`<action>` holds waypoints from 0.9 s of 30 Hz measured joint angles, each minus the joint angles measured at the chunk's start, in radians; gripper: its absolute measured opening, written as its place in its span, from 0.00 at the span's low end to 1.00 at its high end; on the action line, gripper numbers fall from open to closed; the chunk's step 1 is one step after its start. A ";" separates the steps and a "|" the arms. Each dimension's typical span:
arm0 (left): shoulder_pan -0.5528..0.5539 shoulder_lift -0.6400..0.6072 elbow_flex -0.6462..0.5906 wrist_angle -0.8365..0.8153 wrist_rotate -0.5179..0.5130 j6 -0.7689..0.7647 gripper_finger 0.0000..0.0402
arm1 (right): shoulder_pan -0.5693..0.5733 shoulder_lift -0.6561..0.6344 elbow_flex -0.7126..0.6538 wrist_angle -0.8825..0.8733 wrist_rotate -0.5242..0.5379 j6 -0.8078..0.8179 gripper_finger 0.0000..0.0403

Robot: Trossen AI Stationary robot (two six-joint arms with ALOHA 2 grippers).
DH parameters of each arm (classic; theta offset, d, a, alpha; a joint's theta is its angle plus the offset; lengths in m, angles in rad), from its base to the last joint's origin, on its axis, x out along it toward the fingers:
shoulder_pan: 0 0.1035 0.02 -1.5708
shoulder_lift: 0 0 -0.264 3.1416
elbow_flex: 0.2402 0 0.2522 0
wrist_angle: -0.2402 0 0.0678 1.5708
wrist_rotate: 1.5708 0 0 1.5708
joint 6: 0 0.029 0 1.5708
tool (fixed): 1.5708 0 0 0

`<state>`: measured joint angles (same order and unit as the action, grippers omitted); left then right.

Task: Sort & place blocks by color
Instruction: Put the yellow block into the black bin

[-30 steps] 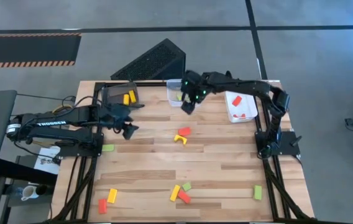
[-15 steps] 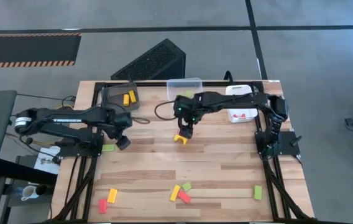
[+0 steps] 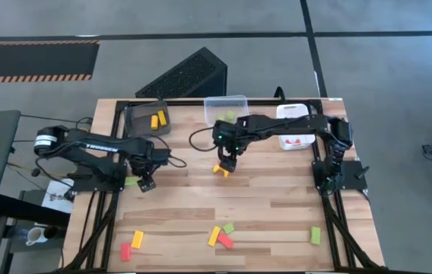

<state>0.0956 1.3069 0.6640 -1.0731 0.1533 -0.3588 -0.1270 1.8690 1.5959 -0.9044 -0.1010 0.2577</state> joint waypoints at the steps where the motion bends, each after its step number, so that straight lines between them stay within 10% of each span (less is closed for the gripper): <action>1: -0.017 -0.004 0.009 0.021 0.000 0.018 0.61 | 0.009 0.000 0.000 0.004 0.015 0.009 0.73; 15: -0.177 -0.028 0.043 0.562 -0.185 0.064 0.61 | 0.095 0.001 -0.177 0.186 0.154 0.220 0.73; 27: -0.206 -0.391 -0.205 0.686 -0.291 -0.068 0.61 | 0.149 0.001 -0.342 0.425 0.197 0.182 0.73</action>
<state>-0.1104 0.9162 0.4591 -0.3875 -0.1380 -0.4273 0.0218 1.8702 1.2536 -0.4798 0.0959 0.4397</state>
